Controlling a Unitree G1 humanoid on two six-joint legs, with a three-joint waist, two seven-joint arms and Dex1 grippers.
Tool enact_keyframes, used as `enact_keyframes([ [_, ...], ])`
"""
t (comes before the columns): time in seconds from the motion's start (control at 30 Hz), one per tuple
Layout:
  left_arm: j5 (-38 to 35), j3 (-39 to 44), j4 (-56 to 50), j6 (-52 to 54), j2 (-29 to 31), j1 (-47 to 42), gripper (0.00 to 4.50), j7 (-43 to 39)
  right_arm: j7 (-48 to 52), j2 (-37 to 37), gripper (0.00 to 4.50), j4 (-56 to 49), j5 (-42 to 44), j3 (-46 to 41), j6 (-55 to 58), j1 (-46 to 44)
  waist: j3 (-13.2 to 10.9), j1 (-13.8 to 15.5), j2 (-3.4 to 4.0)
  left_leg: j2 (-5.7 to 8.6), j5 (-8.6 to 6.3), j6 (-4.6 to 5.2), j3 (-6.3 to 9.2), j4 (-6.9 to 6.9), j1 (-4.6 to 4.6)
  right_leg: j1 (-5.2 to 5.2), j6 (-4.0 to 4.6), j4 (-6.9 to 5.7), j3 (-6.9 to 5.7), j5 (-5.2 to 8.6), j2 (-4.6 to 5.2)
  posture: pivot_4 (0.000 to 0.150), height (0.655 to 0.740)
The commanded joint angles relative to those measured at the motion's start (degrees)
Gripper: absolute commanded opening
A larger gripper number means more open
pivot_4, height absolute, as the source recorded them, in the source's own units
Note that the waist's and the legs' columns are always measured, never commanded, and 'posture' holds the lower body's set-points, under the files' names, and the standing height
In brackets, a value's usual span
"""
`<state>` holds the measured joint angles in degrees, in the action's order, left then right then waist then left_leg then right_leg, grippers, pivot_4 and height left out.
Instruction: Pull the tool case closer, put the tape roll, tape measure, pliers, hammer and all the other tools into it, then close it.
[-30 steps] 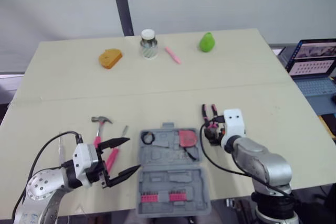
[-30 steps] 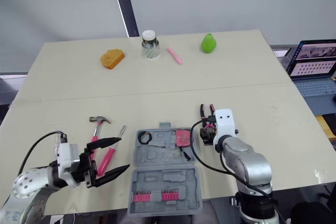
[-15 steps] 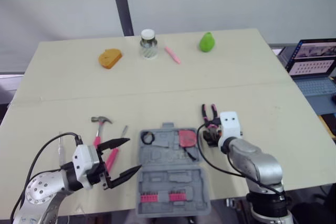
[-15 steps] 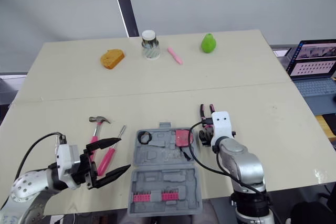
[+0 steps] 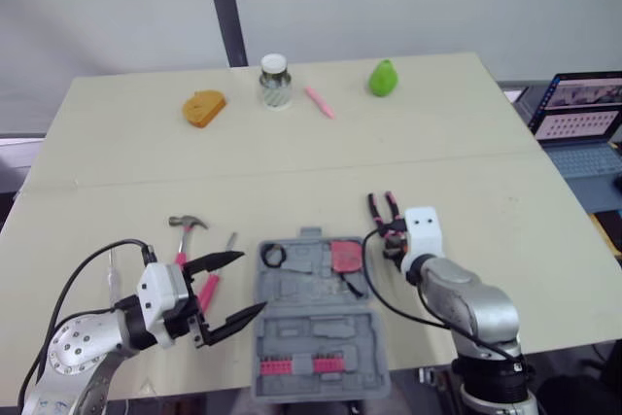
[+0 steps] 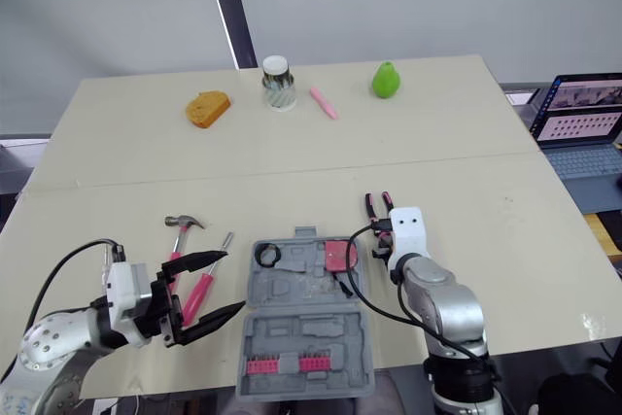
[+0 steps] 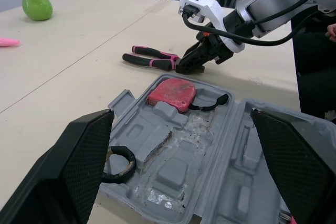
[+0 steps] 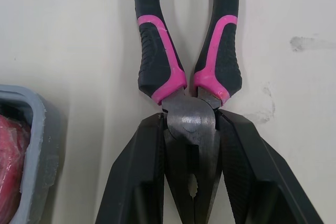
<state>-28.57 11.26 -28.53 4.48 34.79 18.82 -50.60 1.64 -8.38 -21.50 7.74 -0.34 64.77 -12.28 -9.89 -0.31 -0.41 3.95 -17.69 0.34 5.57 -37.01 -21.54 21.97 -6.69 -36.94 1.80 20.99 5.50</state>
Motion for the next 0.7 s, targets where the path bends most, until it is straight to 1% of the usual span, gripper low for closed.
enact_keyframes([
  [0.03,0.0,0.4,-0.5,-1.1,-0.2,0.7,4.5,-0.3,-0.8,0.2,0.95,0.3,-0.9,-0.8,-0.9,-0.1,0.0,0.0,0.0,0.0,0.0,0.0,0.0,0.0,0.0,0.0,0.0,0.0,0.0,0.0,0.0,0.15,0.7159],
  [0.23,0.1,0.4,0.6,-1.8,-0.1,0.7,4.5,-1.1,-1.5,-0.9,0.95,0.3,-1.3,-3.8,-0.9,-1.2,0.0,0.0,0.0,0.0,0.0,-0.01,0.0,-0.01,0.0,-0.01,0.0,0.01,0.0,0.0,0.0,0.15,0.7159],
  [0.37,-0.1,0.3,1.2,-1.8,-0.2,0.0,4.5,-1.4,-0.1,-3.1,0.95,-1.6,-0.4,-6.7,0.4,-2.3,-0.1,0.3,0.11,0.05,0.0,0.0,0.01,-0.02,-0.01,-0.02,0.0,0.02,-0.01,0.0,0.04,0.15,0.7159],
  [0.47,-0.9,0.2,2.0,-1.8,-0.3,-1.2,4.5,-1.9,3.0,-6.7,0.95,-4.5,1.6,-8.8,2.6,-2.4,-0.1,0.1,0.17,0.05,0.0,0.01,0.0,-0.01,-0.03,0.01,0.0,0.01,0.0,0.0,0.03,0.15,0.7159],
  [0.7,-4.0,1.5,4.2,0.3,0.8,-4.9,4.5,-4.2,18.1,-20.7,0.95,-9.5,10.2,-9.6,3.9,-2.3,-0.2,-0.2,0.27,-0.06,0.01,-0.01,-0.04,0.02,-0.07,0.04,0.01,0.05,0.0,0.02,-0.05,0.15,0.7159],
])
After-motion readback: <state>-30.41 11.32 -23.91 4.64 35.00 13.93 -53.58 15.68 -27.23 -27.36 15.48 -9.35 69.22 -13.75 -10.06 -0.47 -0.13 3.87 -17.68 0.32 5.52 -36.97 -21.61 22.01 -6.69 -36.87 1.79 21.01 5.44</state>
